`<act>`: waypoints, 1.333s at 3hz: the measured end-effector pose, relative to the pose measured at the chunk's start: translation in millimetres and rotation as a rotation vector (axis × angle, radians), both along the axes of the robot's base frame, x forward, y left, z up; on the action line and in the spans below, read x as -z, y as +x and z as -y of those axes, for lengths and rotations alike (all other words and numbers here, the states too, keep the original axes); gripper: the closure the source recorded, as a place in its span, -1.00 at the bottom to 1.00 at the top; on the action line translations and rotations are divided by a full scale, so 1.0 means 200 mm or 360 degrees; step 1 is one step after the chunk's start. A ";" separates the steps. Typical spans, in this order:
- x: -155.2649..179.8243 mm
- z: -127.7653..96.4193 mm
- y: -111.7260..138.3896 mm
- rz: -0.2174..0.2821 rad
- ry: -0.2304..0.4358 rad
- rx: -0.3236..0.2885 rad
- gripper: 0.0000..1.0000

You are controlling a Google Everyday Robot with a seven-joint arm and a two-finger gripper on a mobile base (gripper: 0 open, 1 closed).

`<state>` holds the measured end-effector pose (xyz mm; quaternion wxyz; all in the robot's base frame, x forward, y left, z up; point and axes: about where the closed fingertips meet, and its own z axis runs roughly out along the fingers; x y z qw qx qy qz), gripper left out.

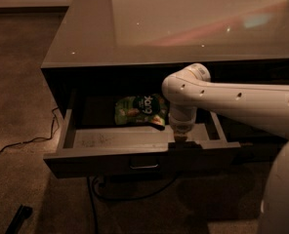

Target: Open top drawer

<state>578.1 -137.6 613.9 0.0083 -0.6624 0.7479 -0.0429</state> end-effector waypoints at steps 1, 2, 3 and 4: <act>-0.03 0.00 -0.11 -0.0004 -0.0021 0.0029 1.00; -0.09 -0.01 -0.24 0.0021 -0.0024 0.0079 1.00; -0.10 -0.01 -0.25 0.0022 -0.0024 0.0085 1.00; -0.09 -0.01 -0.39 -0.0009 -0.0035 0.0131 1.00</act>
Offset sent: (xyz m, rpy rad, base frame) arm -0.1088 0.0013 0.0351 -0.0468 -0.0148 -0.0886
